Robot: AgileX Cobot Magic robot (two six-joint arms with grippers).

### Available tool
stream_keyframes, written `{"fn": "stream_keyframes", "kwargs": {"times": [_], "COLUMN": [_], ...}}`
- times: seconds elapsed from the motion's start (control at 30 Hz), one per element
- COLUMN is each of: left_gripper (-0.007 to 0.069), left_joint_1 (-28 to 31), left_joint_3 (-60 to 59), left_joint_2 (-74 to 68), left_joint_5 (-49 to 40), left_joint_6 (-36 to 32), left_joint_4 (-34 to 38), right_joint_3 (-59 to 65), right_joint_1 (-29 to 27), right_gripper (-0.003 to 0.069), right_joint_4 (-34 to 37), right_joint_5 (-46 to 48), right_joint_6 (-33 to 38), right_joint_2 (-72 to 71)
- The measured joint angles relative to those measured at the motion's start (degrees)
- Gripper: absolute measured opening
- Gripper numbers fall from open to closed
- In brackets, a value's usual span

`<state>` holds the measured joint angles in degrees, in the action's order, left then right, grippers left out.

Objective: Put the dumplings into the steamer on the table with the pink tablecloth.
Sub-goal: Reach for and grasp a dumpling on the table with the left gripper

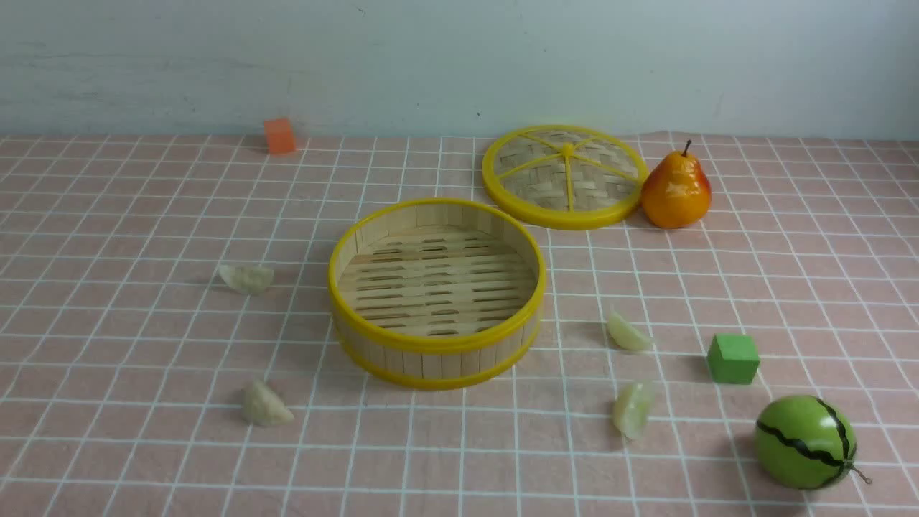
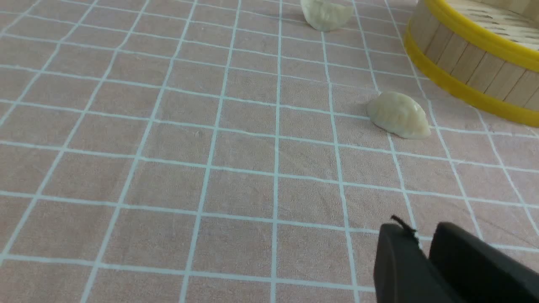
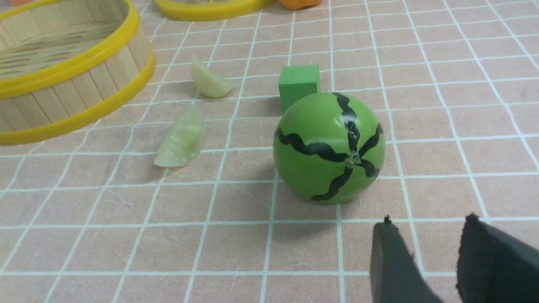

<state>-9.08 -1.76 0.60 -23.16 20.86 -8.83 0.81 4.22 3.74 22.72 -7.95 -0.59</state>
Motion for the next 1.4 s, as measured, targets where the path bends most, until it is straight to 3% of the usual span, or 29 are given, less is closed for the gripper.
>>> {"fn": "stream_keyframes", "kwargs": {"times": [1.07,1.27,1.4], "left_gripper": [0.0138,0.0143,0.0143], "left_joint_1": [0.0,0.0,0.0], "left_joint_3": [-0.02,-0.02,-0.02], "left_joint_2": [0.0,0.0,0.0], "left_joint_5": [0.56,4.27,15.09], "left_joint_6": [0.0,0.0,0.0], "left_joint_4": [-1.6,-1.73,-2.8], "right_joint_3": [0.0,0.0,0.68], "right_joint_1": [0.0,0.0,0.0], "right_gripper": [0.0239,0.0239,0.0239], "right_joint_4": [0.0,0.0,0.0], "right_joint_5": [0.0,-0.88,-7.44], "right_joint_6": [0.0,0.0,0.06], "right_joint_2": [0.0,0.0,0.0]}}
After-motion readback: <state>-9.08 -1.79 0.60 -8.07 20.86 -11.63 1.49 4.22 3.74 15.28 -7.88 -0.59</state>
